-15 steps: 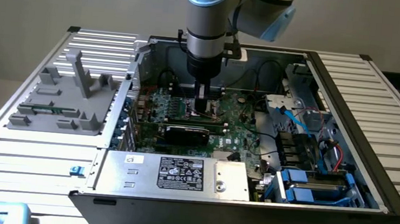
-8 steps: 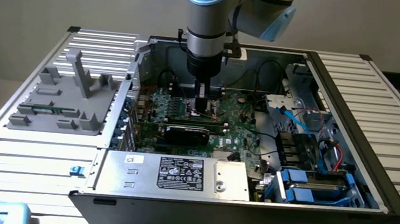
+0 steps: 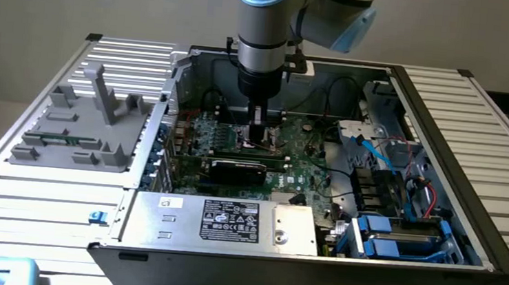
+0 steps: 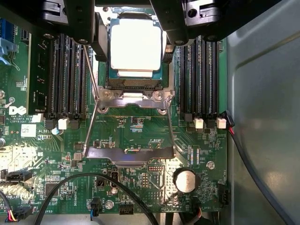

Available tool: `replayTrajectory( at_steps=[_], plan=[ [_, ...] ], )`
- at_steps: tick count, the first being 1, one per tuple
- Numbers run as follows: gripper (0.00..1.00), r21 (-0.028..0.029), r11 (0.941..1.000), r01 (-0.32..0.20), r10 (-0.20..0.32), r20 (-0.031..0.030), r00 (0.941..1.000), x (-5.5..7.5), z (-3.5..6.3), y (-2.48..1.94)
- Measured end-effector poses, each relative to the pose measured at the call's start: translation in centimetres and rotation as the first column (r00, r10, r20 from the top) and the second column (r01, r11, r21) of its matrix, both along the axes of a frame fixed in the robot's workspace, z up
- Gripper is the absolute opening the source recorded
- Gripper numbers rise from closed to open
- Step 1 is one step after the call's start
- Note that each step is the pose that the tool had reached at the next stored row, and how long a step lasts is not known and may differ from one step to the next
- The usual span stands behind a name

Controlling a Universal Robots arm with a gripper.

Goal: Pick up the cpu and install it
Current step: 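Place the cpu into insertion slot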

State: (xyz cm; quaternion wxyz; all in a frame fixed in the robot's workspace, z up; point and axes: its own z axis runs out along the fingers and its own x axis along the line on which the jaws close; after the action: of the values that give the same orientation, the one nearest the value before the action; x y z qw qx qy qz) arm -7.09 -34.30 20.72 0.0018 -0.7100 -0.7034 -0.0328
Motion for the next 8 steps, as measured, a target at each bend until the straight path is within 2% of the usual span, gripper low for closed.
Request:
replayTrajectory(
  at_steps=[1,4,8],
  plan=[
    [0.55,-0.0003,1.0,0.0,0.0,0.0006,1.0,0.0,-0.04,0.01],
    [0.55,-0.0062,1.0,0.0,0.0,0.0019,1.0,0.0,-0.15,0.01],
    [0.55,-0.017,0.9999,0.0,0.0,0.0024,1.0,0.0,-0.28,0.1]
  ],
)
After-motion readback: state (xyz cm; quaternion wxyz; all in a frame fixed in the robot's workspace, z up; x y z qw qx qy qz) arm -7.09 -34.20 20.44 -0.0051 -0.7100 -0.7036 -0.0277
